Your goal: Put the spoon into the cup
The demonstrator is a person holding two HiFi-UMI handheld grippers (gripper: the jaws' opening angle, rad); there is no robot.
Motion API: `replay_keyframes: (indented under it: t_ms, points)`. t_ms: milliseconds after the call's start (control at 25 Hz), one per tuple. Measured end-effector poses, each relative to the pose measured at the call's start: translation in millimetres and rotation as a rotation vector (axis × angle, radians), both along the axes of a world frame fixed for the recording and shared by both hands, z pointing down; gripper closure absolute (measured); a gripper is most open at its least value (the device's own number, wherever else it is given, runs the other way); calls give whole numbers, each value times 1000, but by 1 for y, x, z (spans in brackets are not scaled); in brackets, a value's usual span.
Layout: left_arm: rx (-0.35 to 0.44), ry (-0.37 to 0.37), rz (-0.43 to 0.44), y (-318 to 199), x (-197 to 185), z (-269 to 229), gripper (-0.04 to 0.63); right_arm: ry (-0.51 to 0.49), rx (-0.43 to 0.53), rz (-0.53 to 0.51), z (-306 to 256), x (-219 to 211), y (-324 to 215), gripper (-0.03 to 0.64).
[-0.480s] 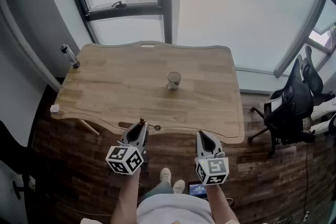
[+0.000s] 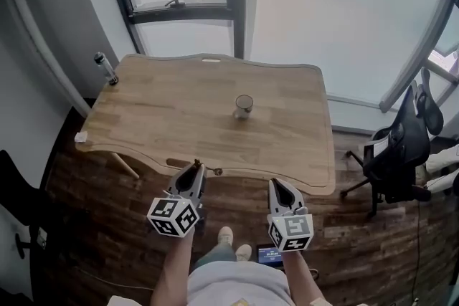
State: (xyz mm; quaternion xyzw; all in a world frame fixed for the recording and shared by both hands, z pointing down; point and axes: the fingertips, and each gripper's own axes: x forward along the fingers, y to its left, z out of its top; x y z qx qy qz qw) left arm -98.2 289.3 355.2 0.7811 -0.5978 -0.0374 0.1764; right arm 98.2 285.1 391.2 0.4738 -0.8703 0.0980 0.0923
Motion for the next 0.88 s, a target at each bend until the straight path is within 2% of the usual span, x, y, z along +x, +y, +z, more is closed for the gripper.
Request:
replay_keyframes:
  t_ms: [320,520,880]
  points:
    - [16,-36,-53,-2,-3,-6,551,-6,14,-5,-6,4,-5,584]
    - [19,-35,-48,-17,-1,-3,551,10,21,3,-2,7,-19,584]
    - [0,-13,-30,-79,-6,13,551,37,15,25,9,5,-74,584]
